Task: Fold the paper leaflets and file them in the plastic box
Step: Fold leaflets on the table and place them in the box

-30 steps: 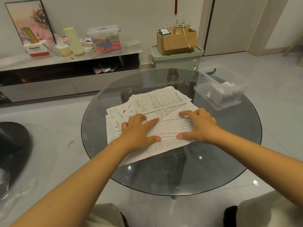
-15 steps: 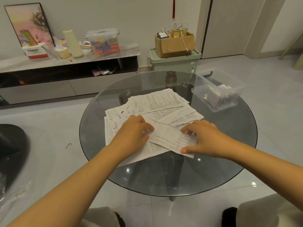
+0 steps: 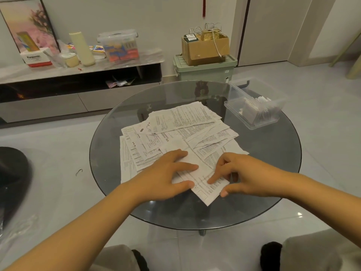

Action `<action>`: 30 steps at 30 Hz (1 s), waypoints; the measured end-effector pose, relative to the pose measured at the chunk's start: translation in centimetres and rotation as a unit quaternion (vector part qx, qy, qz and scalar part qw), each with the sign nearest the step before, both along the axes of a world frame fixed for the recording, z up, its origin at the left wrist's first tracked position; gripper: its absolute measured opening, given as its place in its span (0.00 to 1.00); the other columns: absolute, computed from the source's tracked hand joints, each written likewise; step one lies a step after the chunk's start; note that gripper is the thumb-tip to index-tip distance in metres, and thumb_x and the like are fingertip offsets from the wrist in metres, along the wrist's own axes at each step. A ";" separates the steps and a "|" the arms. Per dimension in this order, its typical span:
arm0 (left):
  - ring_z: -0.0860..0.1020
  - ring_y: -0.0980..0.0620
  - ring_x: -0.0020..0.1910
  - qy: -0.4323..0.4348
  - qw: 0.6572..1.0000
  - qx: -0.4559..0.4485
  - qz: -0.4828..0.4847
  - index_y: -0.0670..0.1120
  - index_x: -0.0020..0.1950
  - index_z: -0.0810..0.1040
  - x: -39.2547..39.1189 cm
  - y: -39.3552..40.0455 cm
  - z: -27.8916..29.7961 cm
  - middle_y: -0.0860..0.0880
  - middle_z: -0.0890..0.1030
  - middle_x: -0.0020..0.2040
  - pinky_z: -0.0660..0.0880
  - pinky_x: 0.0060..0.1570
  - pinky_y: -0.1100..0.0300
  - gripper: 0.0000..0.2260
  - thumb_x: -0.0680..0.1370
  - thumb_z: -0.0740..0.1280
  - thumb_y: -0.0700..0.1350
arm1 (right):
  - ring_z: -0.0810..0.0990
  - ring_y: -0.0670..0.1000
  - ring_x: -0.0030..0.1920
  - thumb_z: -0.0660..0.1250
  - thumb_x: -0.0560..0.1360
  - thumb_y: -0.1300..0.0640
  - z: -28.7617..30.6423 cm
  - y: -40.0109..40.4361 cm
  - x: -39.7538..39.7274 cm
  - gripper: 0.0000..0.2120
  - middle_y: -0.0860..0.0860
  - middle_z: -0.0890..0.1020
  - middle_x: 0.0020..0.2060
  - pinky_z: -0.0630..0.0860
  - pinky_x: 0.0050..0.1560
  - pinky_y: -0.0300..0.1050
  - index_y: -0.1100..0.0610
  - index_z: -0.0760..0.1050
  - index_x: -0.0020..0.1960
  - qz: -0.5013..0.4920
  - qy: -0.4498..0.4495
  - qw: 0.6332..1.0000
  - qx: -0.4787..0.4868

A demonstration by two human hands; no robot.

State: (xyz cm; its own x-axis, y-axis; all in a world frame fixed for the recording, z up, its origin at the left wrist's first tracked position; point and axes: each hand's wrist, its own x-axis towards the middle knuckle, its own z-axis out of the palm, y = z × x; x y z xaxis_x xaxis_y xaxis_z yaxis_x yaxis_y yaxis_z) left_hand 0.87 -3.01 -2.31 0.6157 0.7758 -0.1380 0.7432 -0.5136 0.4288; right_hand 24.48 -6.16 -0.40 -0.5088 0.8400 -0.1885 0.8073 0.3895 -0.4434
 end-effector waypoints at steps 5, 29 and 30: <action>0.50 0.59 0.75 0.009 0.998 -0.058 -0.002 0.65 0.68 0.67 0.0 -0.1 0.5 0.60 0.53 0.76 0.53 0.74 0.53 0.29 0.68 0.61 0.69 | 0.73 0.41 0.50 0.72 0.69 0.47 0.4 0.3 0.0 0.07 0.41 0.75 0.52 0.68 0.46 0.28 0.42 0.82 0.47 -0.004 0.053 0.999 0.004; 0.78 0.61 0.52 -0.233 0.957 -0.048 0.165 0.56 0.63 0.70 0.2 0.8 0.8 0.60 0.78 0.53 0.74 0.46 0.73 0.18 0.75 0.69 0.52 | 0.81 0.52 0.52 0.73 0.69 0.50 0.4 3.9 -4.8 0.22 0.51 0.82 0.52 0.78 0.54 0.50 0.52 0.71 0.60 -0.196 0.246 0.945 -0.085; 0.77 0.60 0.53 -0.233 0.957 -0.047 0.169 0.56 0.67 0.67 0.2 0.9 0.8 0.59 0.75 0.55 0.74 0.46 0.74 0.24 0.74 0.71 0.50 | 0.81 0.49 0.50 0.73 0.70 0.50 0.2 3.9 -4.8 0.23 0.49 0.81 0.52 0.79 0.52 0.46 0.51 0.70 0.61 -0.197 0.224 0.952 -0.076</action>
State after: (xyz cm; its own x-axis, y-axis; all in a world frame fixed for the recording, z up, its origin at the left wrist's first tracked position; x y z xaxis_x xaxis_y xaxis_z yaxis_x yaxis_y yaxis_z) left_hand 1.05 -2.12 -1.55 0.3440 0.9389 0.0111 0.5768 -0.2206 0.7866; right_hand 19.65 -2.29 -0.17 -0.2185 0.9626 -0.1603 0.5941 0.0009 -0.8044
